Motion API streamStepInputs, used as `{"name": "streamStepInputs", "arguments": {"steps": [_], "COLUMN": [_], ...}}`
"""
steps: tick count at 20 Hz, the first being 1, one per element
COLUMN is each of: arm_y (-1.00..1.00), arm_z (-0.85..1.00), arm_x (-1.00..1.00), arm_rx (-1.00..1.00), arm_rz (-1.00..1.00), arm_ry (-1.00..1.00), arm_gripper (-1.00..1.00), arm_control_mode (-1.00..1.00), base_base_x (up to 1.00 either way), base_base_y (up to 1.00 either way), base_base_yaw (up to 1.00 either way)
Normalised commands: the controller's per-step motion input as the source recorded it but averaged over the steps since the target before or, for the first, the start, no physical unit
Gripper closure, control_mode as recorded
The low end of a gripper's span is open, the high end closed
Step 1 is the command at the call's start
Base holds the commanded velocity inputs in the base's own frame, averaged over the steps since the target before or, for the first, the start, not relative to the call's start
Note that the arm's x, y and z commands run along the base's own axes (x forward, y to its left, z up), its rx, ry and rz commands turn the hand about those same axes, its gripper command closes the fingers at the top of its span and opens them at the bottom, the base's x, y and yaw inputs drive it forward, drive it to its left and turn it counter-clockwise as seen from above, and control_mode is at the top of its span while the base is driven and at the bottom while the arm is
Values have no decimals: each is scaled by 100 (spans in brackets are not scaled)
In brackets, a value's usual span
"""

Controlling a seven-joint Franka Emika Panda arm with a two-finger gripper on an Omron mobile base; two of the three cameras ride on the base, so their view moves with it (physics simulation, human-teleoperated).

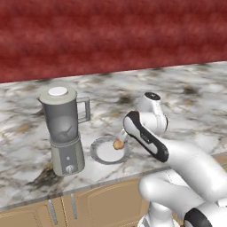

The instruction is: Pick the pear and peach from the fridge and place them on the plate next to the blender to make a fruit smoothie.

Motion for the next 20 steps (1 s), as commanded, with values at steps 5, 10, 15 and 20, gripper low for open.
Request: {"name": "streamStepInputs", "arguments": {"steps": [5, 10, 15, 20], "arm_y": [-61, -43, -23, 5], "arm_z": [83, 56, 67, 70], "arm_x": [-100, -100, -100, -34], "arm_rx": [0, 0, 0, -2], "arm_rz": [-13, -23, -27, -14], "arm_ry": [-7, -2, 2, -10], "arm_gripper": [-100, -100, -100, -100], "arm_control_mode": [-100, -100, -100, -100], "base_base_x": [0, 0, 0, 0], "base_base_y": [0, 0, 0, 0], "base_base_yaw": [0, 0, 0, 0]}}
